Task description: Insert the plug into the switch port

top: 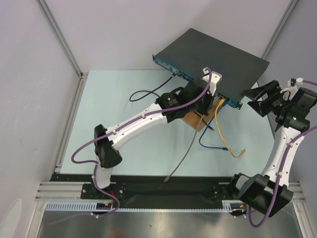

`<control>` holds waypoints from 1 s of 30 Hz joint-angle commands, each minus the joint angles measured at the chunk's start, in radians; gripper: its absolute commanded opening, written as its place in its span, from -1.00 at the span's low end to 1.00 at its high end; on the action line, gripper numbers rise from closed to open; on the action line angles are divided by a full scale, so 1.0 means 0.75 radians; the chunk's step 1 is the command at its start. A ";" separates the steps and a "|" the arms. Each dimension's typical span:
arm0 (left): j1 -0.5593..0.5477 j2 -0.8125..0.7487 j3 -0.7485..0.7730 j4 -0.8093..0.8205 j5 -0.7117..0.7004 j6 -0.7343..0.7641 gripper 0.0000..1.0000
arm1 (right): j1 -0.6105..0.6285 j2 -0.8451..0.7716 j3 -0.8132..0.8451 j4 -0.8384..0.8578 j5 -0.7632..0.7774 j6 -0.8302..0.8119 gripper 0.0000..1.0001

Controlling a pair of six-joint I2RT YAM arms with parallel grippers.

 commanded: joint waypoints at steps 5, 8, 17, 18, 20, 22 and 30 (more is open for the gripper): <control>-0.021 0.014 0.085 0.027 -0.006 0.001 -0.99 | 0.067 -0.001 -0.048 0.221 -0.042 0.119 0.64; -0.023 0.022 0.089 0.025 0.002 -0.001 -0.99 | 0.092 0.001 -0.064 0.258 -0.028 0.145 0.57; -0.033 0.037 0.093 0.025 0.002 0.003 -0.99 | 0.139 0.005 -0.105 0.340 -0.006 0.201 0.36; -0.033 0.039 0.095 0.023 -0.004 0.003 -1.00 | 0.141 0.003 -0.105 0.342 -0.006 0.201 0.33; -0.033 0.047 0.107 0.025 -0.012 0.011 -0.99 | 0.147 0.003 -0.107 0.340 -0.006 0.197 0.28; -0.033 0.053 0.122 0.029 -0.021 0.018 -0.99 | 0.151 0.001 -0.107 0.338 -0.008 0.193 0.22; -0.033 0.057 0.169 0.039 -0.045 0.044 -0.99 | 0.168 0.007 -0.126 0.319 0.001 0.166 0.15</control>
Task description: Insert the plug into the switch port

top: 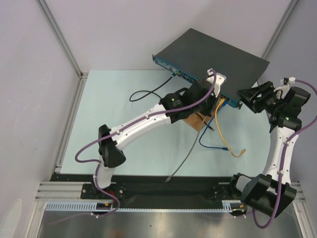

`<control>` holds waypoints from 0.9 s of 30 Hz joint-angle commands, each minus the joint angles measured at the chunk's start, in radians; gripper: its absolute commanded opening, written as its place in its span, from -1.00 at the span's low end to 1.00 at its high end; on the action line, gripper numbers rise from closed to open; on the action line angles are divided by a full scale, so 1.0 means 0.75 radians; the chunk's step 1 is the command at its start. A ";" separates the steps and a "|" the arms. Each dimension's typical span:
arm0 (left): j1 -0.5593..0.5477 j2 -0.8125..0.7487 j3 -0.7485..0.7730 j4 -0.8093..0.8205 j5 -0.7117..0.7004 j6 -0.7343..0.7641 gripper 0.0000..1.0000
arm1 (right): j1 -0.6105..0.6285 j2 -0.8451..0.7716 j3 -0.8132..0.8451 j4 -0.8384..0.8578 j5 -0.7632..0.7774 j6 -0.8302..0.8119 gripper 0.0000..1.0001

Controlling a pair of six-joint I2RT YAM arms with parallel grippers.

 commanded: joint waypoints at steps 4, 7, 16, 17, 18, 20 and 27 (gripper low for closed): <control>-0.003 -0.019 0.078 0.074 -0.046 0.035 -0.99 | 0.039 0.000 -0.014 0.056 -0.019 -0.023 0.03; -0.003 -0.032 0.082 0.090 -0.046 0.049 -0.99 | 0.039 0.004 -0.022 0.062 -0.023 -0.023 0.01; -0.001 -0.034 0.119 0.103 -0.018 0.061 -0.99 | 0.045 0.002 -0.034 0.062 -0.023 -0.023 0.16; -0.001 -0.036 0.119 0.101 -0.012 0.061 -0.99 | 0.045 0.002 -0.034 0.062 -0.021 -0.023 0.20; -0.001 -0.038 0.121 0.101 -0.007 0.057 -0.99 | 0.045 0.002 -0.034 0.060 -0.021 -0.021 0.23; -0.001 -0.036 0.117 0.103 -0.003 0.057 -0.99 | 0.045 0.005 -0.032 0.064 -0.023 -0.019 0.24; -0.003 -0.048 0.117 0.107 0.009 0.049 -0.99 | 0.043 0.007 -0.043 0.054 -0.023 -0.027 0.32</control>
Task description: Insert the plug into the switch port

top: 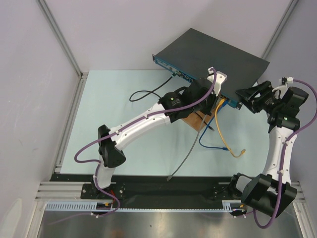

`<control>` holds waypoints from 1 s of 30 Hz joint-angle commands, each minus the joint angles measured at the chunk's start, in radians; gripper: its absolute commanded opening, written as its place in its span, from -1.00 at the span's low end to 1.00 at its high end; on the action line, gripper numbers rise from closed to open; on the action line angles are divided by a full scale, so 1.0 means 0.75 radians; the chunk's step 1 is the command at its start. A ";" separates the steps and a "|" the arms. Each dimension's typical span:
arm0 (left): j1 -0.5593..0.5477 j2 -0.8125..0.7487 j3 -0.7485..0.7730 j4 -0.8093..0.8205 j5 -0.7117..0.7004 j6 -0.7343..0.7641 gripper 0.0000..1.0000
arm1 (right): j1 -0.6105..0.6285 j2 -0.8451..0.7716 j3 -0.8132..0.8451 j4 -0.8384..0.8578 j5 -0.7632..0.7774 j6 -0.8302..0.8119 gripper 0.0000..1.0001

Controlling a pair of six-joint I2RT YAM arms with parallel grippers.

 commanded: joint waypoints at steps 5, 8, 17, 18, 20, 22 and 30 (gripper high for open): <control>-0.003 -0.058 0.065 0.120 0.008 0.011 -0.99 | 0.027 0.007 -0.020 0.021 -0.018 -0.028 0.51; -0.003 -0.062 0.063 0.120 0.010 0.005 -0.99 | 0.027 0.009 -0.022 0.019 -0.018 -0.028 0.50; -0.003 -0.072 0.049 0.127 0.002 0.011 -0.99 | 0.025 0.015 -0.038 0.033 -0.028 -0.020 0.08; -0.003 -0.075 0.047 0.133 -0.002 0.017 -0.99 | 0.025 0.017 -0.040 0.035 -0.030 -0.018 0.07; -0.003 -0.081 0.045 0.131 -0.004 0.021 -0.99 | 0.023 0.017 -0.040 0.035 -0.032 -0.018 0.06; -0.003 -0.087 0.039 0.131 -0.006 0.019 -0.99 | 0.015 0.015 -0.040 0.035 -0.032 -0.020 0.09; -0.003 -0.105 0.014 0.135 0.002 0.017 -0.99 | 0.015 0.034 -0.038 0.039 -0.038 -0.016 0.32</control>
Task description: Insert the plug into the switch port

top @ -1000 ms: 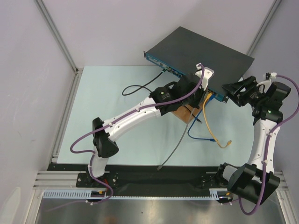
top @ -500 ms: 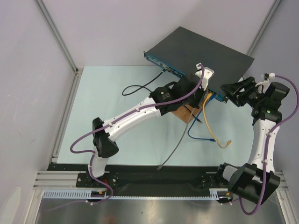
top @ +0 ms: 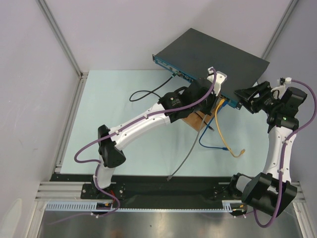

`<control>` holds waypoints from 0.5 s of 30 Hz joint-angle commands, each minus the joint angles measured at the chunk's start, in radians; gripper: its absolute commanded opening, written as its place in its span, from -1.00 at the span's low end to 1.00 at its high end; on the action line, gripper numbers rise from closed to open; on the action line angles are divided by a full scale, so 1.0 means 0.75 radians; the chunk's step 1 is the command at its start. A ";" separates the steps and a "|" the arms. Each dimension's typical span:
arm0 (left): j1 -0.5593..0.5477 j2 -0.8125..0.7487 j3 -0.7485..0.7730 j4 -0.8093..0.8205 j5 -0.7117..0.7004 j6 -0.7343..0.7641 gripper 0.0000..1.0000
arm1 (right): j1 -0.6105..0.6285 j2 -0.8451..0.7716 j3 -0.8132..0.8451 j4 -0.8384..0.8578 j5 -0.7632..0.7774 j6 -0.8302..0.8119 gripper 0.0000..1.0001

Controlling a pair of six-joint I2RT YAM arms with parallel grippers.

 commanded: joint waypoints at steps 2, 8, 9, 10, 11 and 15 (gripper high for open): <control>-0.003 -0.105 0.015 0.133 0.008 0.016 -0.99 | 0.006 0.021 -0.016 0.011 0.004 -0.035 0.32; -0.003 -0.111 0.019 0.133 0.015 0.014 -0.99 | 0.004 0.025 -0.020 0.011 0.004 -0.035 0.37; -0.003 -0.115 0.019 0.131 0.015 0.016 -0.99 | 0.004 0.025 -0.020 0.013 0.006 -0.031 0.37; -0.003 -0.119 0.015 0.131 0.015 0.016 -0.99 | 0.004 0.027 -0.020 0.015 0.002 -0.031 0.36; -0.003 -0.125 0.011 0.131 0.010 0.016 -0.99 | 0.004 0.031 -0.020 0.015 0.002 -0.031 0.34; -0.005 -0.144 -0.026 0.143 0.015 0.006 -0.99 | 0.004 0.033 -0.020 0.019 -0.002 -0.023 0.34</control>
